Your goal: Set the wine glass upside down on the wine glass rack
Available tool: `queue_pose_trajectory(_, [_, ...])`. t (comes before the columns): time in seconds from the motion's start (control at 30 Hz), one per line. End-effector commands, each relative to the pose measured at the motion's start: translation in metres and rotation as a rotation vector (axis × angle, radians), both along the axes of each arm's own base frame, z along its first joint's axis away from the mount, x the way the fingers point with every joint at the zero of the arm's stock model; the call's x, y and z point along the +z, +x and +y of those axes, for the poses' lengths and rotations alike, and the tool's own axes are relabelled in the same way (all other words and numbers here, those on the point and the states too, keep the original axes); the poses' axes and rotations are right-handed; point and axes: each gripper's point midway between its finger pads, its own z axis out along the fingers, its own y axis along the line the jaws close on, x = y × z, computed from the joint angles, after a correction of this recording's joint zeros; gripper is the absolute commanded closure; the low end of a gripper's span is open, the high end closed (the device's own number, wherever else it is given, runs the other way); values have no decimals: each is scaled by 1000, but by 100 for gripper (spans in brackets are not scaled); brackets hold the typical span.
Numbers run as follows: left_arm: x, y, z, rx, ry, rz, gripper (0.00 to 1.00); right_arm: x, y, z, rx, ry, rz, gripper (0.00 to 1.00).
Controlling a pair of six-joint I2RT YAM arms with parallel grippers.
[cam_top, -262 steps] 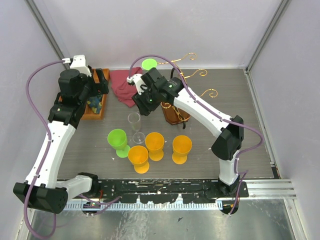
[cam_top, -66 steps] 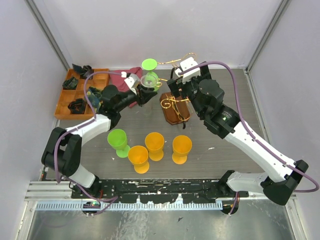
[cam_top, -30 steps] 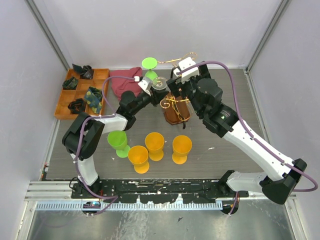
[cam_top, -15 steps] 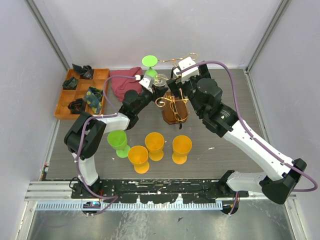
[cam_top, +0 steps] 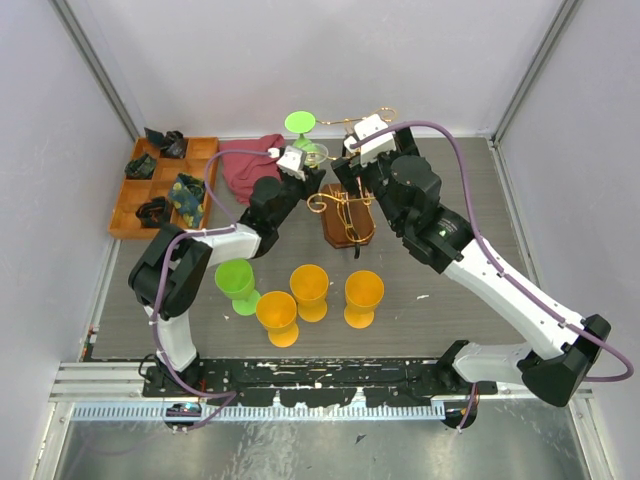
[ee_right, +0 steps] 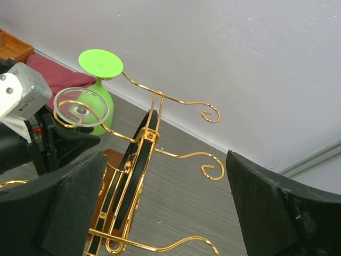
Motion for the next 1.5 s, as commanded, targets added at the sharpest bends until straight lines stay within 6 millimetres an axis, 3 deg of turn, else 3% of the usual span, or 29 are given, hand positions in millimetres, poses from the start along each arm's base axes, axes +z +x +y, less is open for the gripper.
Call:
queue_pose_trajectory(0.0, [31, 13, 8, 87, -49, -78, 74, 14, 2, -1, -5, 34, -30, 0])
queue_pose_trajectory(0.27, [42, 13, 19, 137, -72, -115, 76, 12, 2, -4, -11, 32, -25, 0])
queue_pose_trajectory(0.83, [52, -6, 42, 180, -102, -163, 78, 5, 2, -1, 3, 34, -6, 0])
queue_pose_trajectory(1.23, [50, -30, 6, -51, -59, -219, 75, 0, 3, 2, 5, 38, 10, 0])
queue_pose_trajectory(1.47, [47, -29, -5, -84, -38, -206, 53, -1, 3, 0, 0, 37, 11, 0])
